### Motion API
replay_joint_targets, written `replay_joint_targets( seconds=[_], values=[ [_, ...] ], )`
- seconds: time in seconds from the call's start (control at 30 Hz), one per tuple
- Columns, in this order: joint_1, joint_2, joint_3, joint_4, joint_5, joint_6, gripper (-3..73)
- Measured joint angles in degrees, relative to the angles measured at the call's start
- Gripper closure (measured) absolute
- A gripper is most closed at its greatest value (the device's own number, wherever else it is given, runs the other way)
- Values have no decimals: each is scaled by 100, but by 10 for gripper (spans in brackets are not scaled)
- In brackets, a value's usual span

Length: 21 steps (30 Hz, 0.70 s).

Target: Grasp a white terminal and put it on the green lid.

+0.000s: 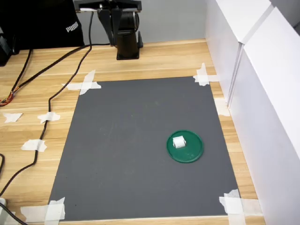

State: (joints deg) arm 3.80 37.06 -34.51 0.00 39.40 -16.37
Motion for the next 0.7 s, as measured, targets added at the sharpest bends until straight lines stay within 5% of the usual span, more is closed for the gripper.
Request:
replay_joint_targets(
  seconds=[0.7],
  values=[
    [0, -2840, 2211, 33, -693, 13, 711]
  ],
)
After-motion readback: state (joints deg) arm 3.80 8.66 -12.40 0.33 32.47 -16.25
